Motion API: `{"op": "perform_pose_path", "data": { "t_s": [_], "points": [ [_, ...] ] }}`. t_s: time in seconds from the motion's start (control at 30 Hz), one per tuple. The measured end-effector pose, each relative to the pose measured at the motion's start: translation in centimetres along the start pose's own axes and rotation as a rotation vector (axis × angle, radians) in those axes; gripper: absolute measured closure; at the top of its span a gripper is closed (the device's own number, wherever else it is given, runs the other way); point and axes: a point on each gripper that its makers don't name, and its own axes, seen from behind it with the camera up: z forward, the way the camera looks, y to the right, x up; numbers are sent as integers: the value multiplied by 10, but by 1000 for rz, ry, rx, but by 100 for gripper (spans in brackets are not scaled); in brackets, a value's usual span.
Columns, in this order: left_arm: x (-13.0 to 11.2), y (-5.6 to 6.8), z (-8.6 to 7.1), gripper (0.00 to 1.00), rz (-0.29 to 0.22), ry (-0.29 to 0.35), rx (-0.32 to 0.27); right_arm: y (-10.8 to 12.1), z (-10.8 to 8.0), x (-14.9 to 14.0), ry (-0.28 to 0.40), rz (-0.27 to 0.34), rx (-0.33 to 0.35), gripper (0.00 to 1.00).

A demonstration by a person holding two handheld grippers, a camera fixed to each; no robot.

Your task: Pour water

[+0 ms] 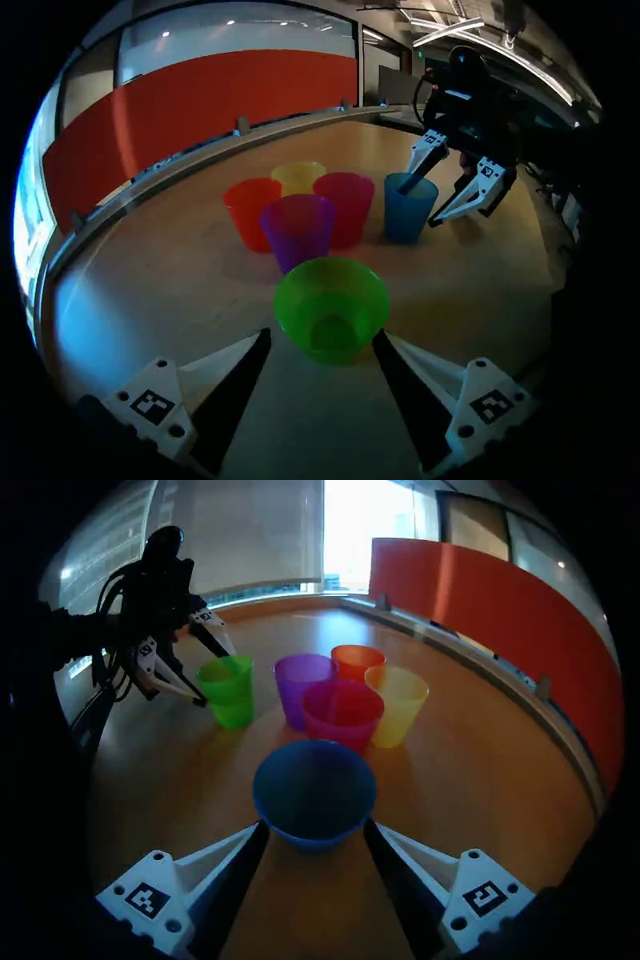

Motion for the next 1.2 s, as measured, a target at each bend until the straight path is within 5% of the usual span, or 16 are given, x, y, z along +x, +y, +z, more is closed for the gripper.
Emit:
{"op": "perform_pose_path", "data": {
  "t_s": [1.2],
  "points": [
    [-16,-25,-55,6,-84,43,154,4,-55,-25,8,46,-99,8]
  ]
}}
